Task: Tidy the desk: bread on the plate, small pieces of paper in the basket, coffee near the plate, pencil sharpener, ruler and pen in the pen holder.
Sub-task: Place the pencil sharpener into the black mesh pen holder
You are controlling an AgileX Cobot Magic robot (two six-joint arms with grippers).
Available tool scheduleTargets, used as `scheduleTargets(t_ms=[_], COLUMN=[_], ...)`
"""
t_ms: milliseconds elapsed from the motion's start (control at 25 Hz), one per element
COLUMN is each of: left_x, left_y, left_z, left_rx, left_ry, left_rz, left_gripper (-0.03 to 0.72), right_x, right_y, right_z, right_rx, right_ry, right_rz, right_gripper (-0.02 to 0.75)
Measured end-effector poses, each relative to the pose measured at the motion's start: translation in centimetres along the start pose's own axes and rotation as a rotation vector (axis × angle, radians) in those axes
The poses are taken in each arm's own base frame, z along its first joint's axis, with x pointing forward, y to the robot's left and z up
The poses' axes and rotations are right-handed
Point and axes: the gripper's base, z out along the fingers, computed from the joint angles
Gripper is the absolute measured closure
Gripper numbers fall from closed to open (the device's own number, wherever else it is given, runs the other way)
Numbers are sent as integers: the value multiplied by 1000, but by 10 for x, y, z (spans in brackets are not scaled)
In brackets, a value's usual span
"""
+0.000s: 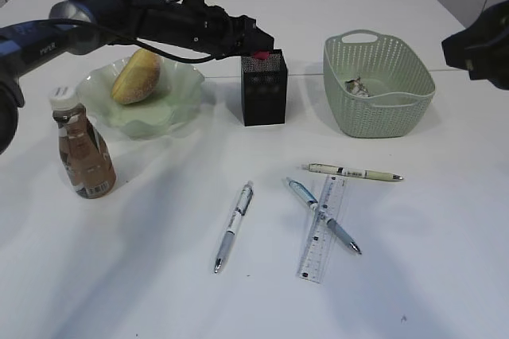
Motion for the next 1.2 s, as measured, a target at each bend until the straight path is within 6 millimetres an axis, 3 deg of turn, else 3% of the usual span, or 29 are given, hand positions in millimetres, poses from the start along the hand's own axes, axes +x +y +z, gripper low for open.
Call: scheduleTargets(t_ms=[680,1200], left_x=[-2,0], left_y=[2,2], left_z=[0,0], left_rx=[-19,-25], left_ry=[-21,2], left_rz=[14,35], left_gripper=[383,328], right_x=[-1,-1], right_y=[0,0], right_z=[0,0], right_rx=[-1,-2], right_ry=[-6,-6], right_rz=[0,1], right_gripper=[279,279])
